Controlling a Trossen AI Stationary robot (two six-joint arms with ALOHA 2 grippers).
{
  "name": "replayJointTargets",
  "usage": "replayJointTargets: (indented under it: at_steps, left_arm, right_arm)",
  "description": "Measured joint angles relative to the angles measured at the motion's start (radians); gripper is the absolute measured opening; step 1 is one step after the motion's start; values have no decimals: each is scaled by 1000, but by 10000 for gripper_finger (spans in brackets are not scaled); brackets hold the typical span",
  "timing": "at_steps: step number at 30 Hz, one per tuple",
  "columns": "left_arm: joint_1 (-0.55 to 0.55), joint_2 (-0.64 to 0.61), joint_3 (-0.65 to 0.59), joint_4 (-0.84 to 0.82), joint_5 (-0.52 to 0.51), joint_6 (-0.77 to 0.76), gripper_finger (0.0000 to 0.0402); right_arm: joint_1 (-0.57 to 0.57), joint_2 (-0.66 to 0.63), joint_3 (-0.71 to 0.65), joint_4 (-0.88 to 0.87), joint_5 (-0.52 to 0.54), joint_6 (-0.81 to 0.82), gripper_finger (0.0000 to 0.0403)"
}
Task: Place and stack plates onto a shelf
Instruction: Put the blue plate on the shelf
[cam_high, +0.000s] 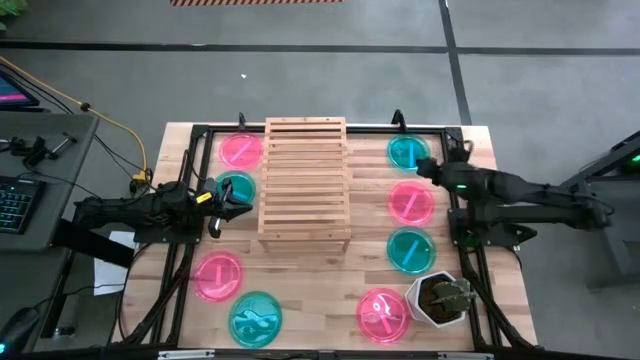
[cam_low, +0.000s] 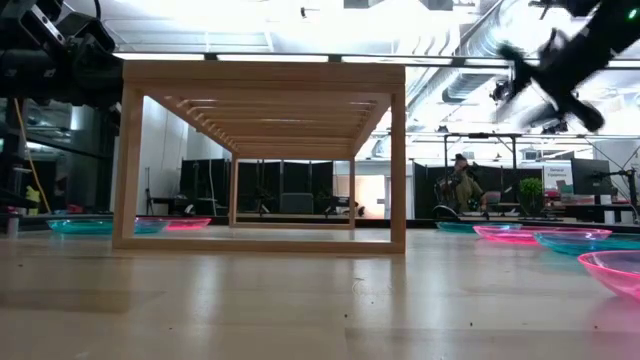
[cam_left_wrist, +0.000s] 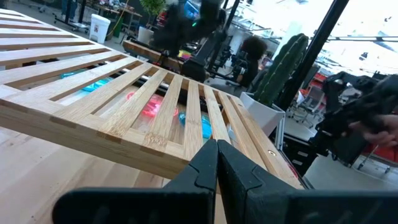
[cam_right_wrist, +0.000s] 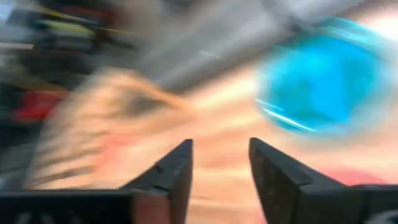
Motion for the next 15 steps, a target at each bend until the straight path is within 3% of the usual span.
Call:
replayJointTargets:
  at_steps: [2, 5, 15]
  left_arm:
    - [0, 0, 0, 0, 0, 0, 0]
    - [0, 0, 0, 0, 0, 0, 0]
    - [0, 0, 0, 0, 0, 0, 0]
  right_arm:
    - [-54, 73, 1, -140, -69, 143, 181]
    - [-128, 156, -40, -142, -134, 235, 205]
    - [-420, 330, -189, 263, -220, 226, 202]
